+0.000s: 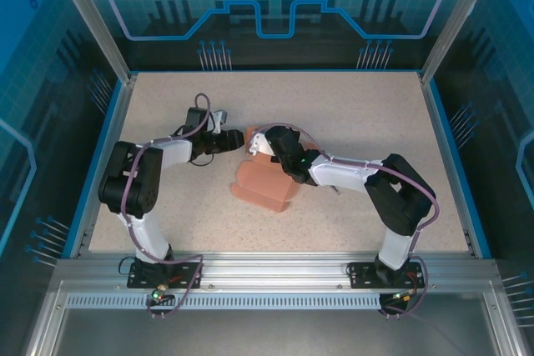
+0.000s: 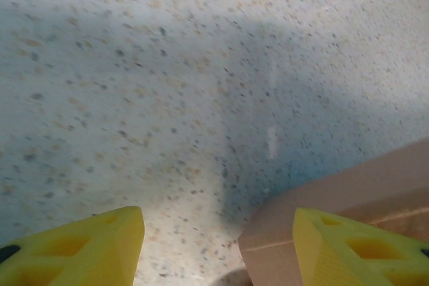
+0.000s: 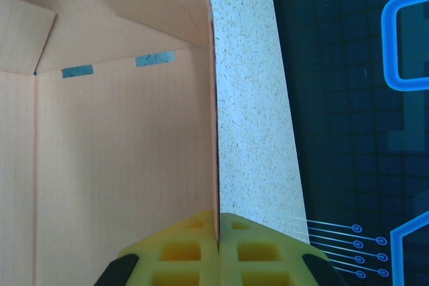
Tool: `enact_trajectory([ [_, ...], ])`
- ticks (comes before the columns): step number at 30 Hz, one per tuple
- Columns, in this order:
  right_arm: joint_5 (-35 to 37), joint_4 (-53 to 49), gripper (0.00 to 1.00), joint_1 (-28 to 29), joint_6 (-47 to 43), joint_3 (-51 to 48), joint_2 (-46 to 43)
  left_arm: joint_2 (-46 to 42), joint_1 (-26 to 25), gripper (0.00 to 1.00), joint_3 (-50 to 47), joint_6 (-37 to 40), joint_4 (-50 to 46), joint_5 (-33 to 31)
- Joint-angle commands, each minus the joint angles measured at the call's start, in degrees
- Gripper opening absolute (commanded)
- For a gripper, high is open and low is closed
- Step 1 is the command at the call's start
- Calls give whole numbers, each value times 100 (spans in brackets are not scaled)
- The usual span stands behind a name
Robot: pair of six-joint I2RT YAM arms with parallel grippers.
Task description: Fold the paper box
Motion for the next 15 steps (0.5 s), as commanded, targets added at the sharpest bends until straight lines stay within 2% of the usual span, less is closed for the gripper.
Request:
enact_trajectory([
  [1, -89, 95, 0, 34, 27, -52, -6, -281, -87, 62, -181, 174, 379, 221],
  [15, -455, -20, 0, -106, 241, -78, -94, -555, -255, 64, -694, 255, 978, 424],
])
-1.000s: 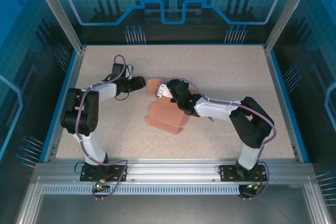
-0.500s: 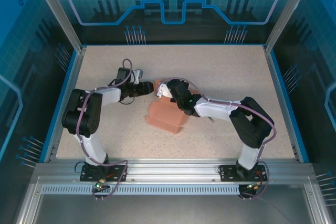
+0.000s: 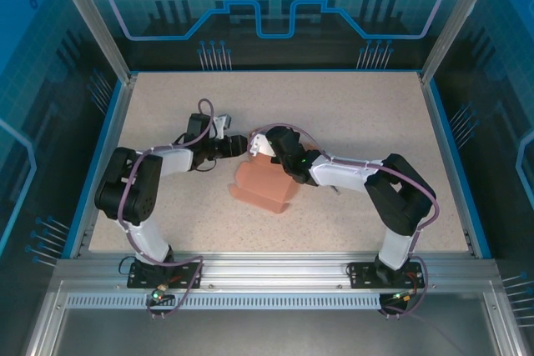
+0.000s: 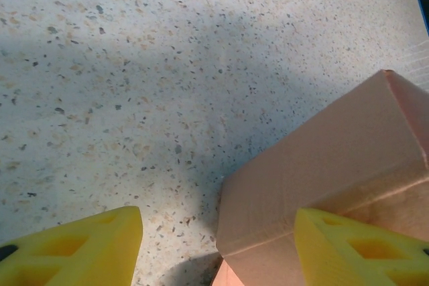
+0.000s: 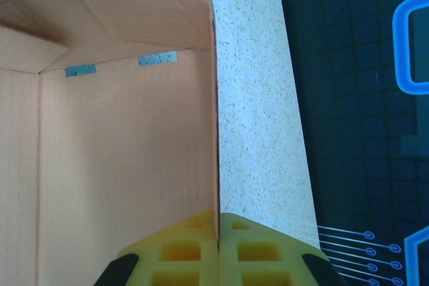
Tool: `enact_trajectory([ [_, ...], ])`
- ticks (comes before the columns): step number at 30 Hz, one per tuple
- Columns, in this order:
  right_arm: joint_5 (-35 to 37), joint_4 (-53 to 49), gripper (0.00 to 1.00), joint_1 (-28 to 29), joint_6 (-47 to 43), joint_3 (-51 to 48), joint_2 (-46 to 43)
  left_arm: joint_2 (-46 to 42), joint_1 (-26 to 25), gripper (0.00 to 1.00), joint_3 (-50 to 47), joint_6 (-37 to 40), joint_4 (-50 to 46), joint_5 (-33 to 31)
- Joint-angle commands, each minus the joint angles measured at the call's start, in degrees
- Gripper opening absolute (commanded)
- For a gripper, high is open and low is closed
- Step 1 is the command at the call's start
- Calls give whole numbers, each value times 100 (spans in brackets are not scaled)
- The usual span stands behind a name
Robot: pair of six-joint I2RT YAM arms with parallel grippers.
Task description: Fold the paper box
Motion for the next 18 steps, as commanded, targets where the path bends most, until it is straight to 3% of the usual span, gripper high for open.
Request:
enact_trajectory([
  [1, -246, -23, 0, -76, 165, -28, -95, -243, -82, 64, -148, 256, 314, 226],
  [18, -616, -222, 0, -208, 291, 78, -75, -280, -277, 68, -322, 484, 520, 217],
])
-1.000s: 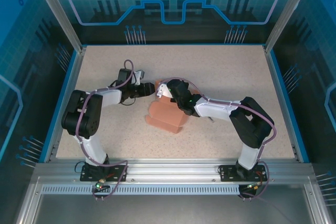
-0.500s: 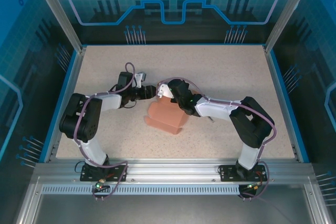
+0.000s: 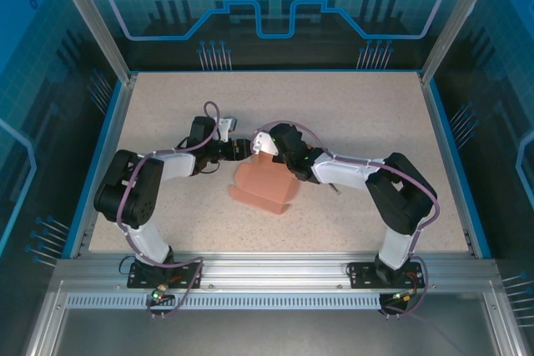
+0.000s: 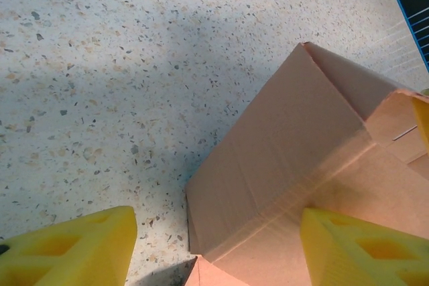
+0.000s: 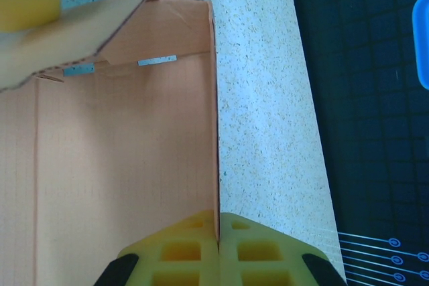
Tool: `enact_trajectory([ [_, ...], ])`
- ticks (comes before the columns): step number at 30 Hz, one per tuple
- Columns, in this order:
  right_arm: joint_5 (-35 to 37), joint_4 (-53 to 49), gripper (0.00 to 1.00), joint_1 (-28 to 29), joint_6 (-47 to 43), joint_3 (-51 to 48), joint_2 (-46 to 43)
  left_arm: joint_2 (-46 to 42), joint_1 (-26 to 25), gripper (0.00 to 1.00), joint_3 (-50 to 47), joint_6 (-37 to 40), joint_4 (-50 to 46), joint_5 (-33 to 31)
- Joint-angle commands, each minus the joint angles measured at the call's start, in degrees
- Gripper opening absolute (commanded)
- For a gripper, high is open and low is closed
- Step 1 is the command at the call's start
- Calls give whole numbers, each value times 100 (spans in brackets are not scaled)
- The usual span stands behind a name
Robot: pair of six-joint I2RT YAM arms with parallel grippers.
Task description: Fold the paper box
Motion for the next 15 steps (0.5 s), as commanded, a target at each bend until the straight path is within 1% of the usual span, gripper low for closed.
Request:
enact_trajectory([
  [1, -228, -149, 0, -51, 107, 93, -71, -171, -53, 68, -103, 218, 136, 128],
  [7, -254, -197, 0, -52, 106, 146, -61, -261, -54, 70, -170, 374, 99, 134],
  [15, -325, -255, 0, -70, 116, 173, -50, -147, -54, 74, -134, 449, 270, 438],
])
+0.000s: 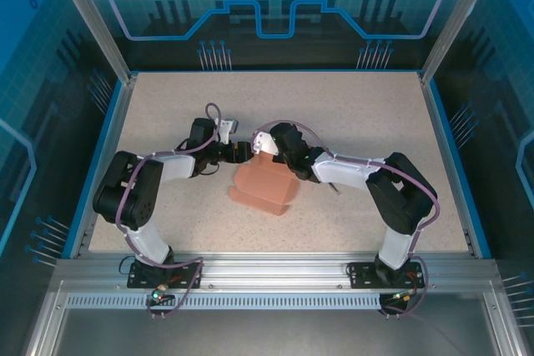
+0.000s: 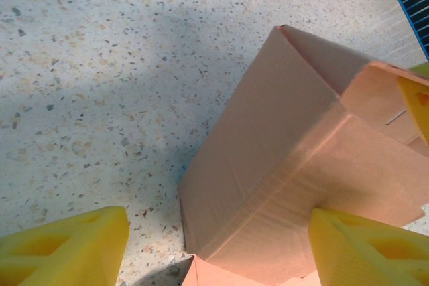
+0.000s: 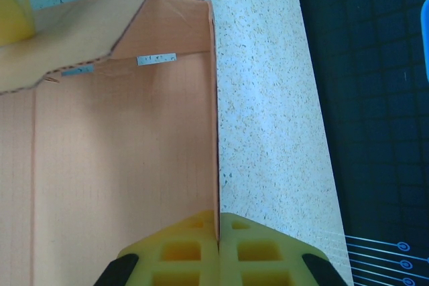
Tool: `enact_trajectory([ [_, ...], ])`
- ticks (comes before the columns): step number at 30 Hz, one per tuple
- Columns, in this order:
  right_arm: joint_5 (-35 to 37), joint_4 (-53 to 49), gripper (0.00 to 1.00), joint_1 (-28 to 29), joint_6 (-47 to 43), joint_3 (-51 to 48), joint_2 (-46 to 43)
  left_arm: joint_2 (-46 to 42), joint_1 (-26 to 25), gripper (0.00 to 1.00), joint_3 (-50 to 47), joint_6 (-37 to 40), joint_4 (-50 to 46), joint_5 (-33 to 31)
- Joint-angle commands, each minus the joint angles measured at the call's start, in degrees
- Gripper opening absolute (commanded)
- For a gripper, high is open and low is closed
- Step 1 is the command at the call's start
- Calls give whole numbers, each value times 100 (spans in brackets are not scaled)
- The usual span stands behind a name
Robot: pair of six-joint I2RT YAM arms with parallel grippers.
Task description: Fold the paper box
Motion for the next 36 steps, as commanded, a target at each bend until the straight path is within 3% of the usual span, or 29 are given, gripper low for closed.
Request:
enact_trajectory([
  [1, -211, -183, 0, -38, 79, 146, -52, -61, -37, 76, -17, 197, 251, 327],
  [21, -348, -324, 0, -60, 141, 266, -47, 265, -142, 82, 16, 291, 568, 141],
  [28, -353, -327, 0, -82, 143, 266, -59, 29, -137, 84, -199, 250, 869, 363],
  [36, -523, -326, 0, -119, 194, 241, -174, 86, -116, 68, -263, 163, 1240, 917],
])
